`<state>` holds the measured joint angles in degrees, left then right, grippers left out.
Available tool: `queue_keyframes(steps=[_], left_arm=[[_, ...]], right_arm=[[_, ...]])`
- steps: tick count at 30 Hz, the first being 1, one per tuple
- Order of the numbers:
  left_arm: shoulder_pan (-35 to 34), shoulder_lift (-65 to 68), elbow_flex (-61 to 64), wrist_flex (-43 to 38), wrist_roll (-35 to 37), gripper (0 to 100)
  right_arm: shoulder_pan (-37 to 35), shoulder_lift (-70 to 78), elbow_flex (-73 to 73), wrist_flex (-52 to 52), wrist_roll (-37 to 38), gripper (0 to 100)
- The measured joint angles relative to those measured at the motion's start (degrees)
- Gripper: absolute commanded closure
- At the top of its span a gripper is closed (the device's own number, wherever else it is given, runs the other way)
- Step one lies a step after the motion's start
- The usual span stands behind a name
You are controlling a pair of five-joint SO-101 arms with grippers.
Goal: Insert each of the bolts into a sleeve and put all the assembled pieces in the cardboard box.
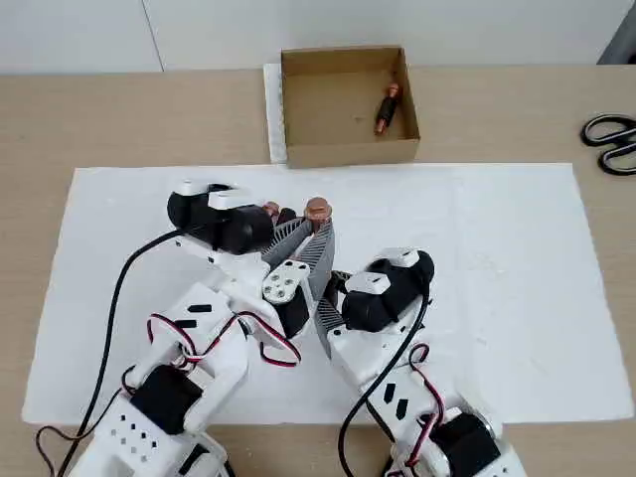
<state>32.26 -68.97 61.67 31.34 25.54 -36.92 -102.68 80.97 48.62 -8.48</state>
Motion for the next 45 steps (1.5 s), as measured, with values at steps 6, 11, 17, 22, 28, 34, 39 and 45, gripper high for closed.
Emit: queue_keyframes(steps=[6, 11, 17, 22, 28, 34, 39, 45], left_arm=[[0.09, 0.00, 0.00, 0.70, 0.00, 99], [0.09, 0.00, 0.70, 0.70, 0.00, 99], [0.26, 0.00, 1.93, 0.70, 0.00, 99], [0.26, -0.35, 1.85, 2.73, 0.00, 99], [0.26, -0.97, 1.85, 6.33, 0.00, 99], [0.35, -0.97, 1.85, 9.23, 0.00, 99], [0.44, -1.58, 1.23, 12.31, -1.76, 99], [0.53, -1.67, 0.18, 14.59, -4.75, 93]], right_arm=[[-0.09, 0.00, 0.00, 0.00, 0.00, 99.5], [-0.18, 0.00, 0.00, 0.00, 0.00, 99.5], [-0.18, 0.00, 0.00, 0.00, 0.00, 99.5], [-0.18, 0.00, 0.09, 0.00, 0.00, 99.5], [-0.18, 0.09, 0.18, 0.00, 0.00, 99.5], [-0.18, 0.09, 0.26, 0.00, 0.00, 99.5], [-0.18, 0.09, 0.26, 0.00, 0.00, 99.5], [-0.26, 0.09, 0.26, 0.00, 0.00, 99.5]])
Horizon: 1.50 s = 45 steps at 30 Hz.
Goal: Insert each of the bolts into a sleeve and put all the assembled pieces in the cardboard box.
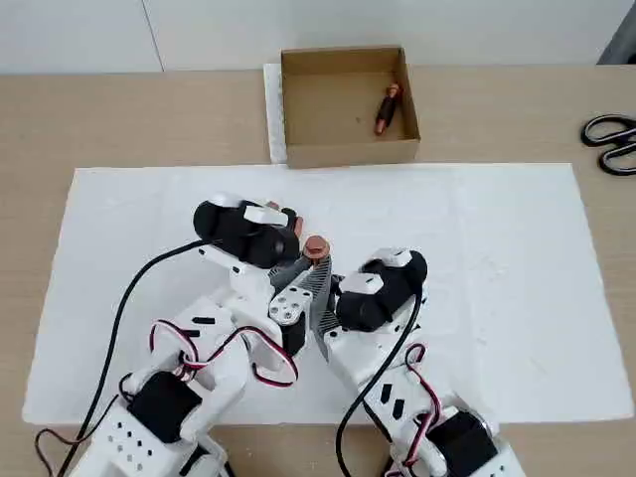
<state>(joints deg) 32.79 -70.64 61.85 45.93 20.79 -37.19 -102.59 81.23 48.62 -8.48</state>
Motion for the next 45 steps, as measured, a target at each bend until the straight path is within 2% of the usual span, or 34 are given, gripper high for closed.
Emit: queue_keyframes(steps=[5, 8, 12, 17, 20, 24, 28, 34, 40, 45], left_arm=[[-0.18, 0.09, -2.46, 4.66, 0.09, 83], [-0.18, 0.09, -4.57, 9.23, 0.97, 82], [-0.26, 0.09, -5.80, 11.43, 1.14, 82], [-2.20, 0.09, -9.58, 16.26, -1.05, 82], [-8.09, 0.09, -13.01, 22.68, -1.41, 81], [-21.36, 0.09, -18.64, 29.10, -4.48, 76], [-36.13, 0.00, -23.74, 31.65, -10.46, 73], [-55.03, 5.98, -29.45, 34.02, -12.31, 71], [-58.99, 23.56, -39.38, 42.90, -16.00, 71], [-57.58, 43.34, -47.91, 50.64, -18.64, 71]], right_arm=[[0.35, -0.09, 0.00, 0.00, 0.00, 99.5], [0.35, -0.09, -0.09, 0.00, -0.09, 99.5], [0.26, -0.09, -0.09, 0.00, -0.09, 99.5], [0.26, -0.09, -0.09, 0.00, -0.09, 99.5], [0.26, -0.09, 0.00, 0.00, -0.09, 99.5], [0.26, 0.00, 0.00, 0.00, -0.09, 99.5], [2.29, 0.00, 0.00, 0.00, -0.09, 99.5], [6.42, 0.00, 0.00, 0.00, -0.09, 99.5], [15.12, 0.00, -0.88, 0.00, -0.09, 99.5], [18.73, 2.46, -9.41, 0.00, 2.20, 99.6]])
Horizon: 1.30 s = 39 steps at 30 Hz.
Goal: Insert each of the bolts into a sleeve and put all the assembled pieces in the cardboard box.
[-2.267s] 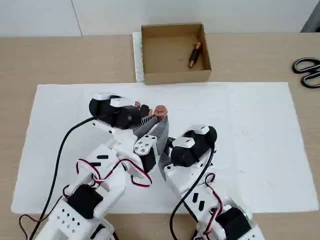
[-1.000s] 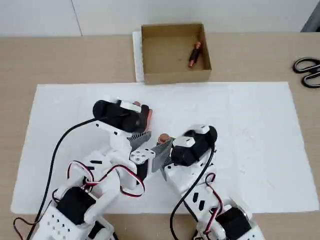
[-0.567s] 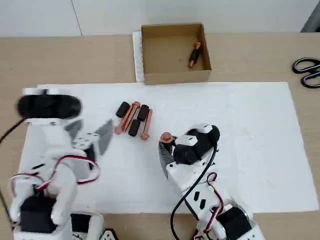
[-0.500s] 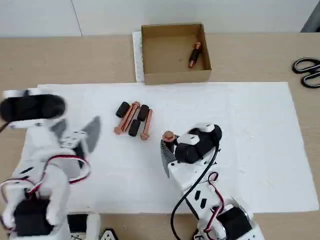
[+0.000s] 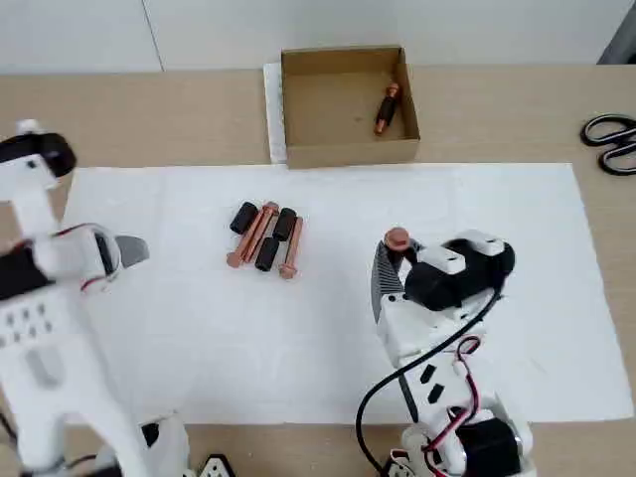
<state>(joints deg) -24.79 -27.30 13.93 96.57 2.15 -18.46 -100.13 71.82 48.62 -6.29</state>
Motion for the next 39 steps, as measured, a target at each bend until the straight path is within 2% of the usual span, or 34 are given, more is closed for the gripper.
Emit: queue_keyframes(steps=[3, 6, 11, 15, 28, 32, 39], left_arm=[[1.93, 8.97, -2.02, 1.14, -0.53, 71], [3.78, 11.52, -2.11, 1.14, -0.26, 71], [5.63, 11.78, -2.20, 1.14, -0.44, 71], [5.63, 11.78, -2.20, 1.14, -0.44, 71], [5.63, 11.78, 1.49, 1.05, -0.70, 71], [5.63, 11.78, 1.49, 1.05, -0.88, 71], [5.63, 11.78, 1.49, 1.05, -0.70, 71]], right_arm=[[0.62, 5.98, -7.65, -1.14, 2.73, 99.6], [2.46, 16.09, -17.76, -6.51, 3.34, 99.6], [5.71, 40.00, -38.59, -16.53, 3.52, 99.6], [7.47, 61.54, -56.62, -20.48, 3.52, 99.6], [7.74, 129.32, -114.29, -21.71, 3.69, 99.6], [7.65, 145.32, -126.59, -21.71, 3.69, 99.5], [7.65, 164.31, -140.66, -21.71, 3.69, 99.4]])
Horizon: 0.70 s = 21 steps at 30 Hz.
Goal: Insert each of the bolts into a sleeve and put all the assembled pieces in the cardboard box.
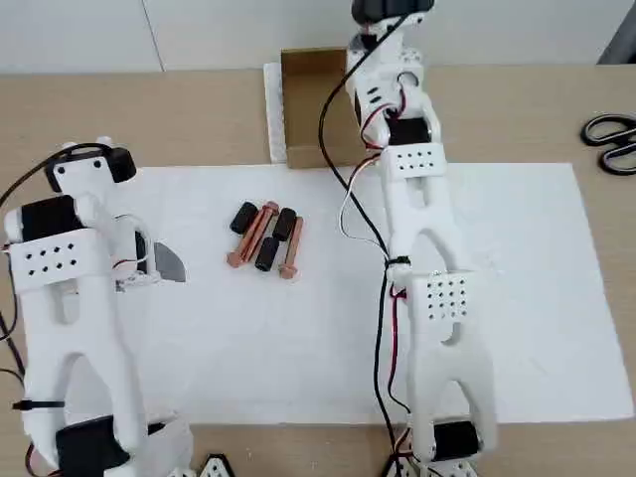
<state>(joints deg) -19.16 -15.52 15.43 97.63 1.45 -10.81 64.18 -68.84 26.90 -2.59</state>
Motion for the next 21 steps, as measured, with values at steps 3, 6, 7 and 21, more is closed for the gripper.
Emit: queue_keyframes(steps=[3, 6, 7, 21], left_arm=[[0.00, 0.00, 0.00, 0.00, 0.00, 71], [0.00, 0.00, 0.00, 0.00, 0.00, 71], [0.00, 0.00, 0.00, 0.00, 0.00, 71], [5.27, 0.00, 0.00, 0.00, -0.26, 71]], right_arm=[[0.00, 5.89, -2.55, -0.09, 0.00, 98.6], [0.00, 9.93, -2.99, -0.09, 0.00, 89.1], [0.00, 10.81, -3.43, -0.09, 0.00, 85.0], [0.00, 3.60, -6.51, 2.55, 0.00, 84.2]])
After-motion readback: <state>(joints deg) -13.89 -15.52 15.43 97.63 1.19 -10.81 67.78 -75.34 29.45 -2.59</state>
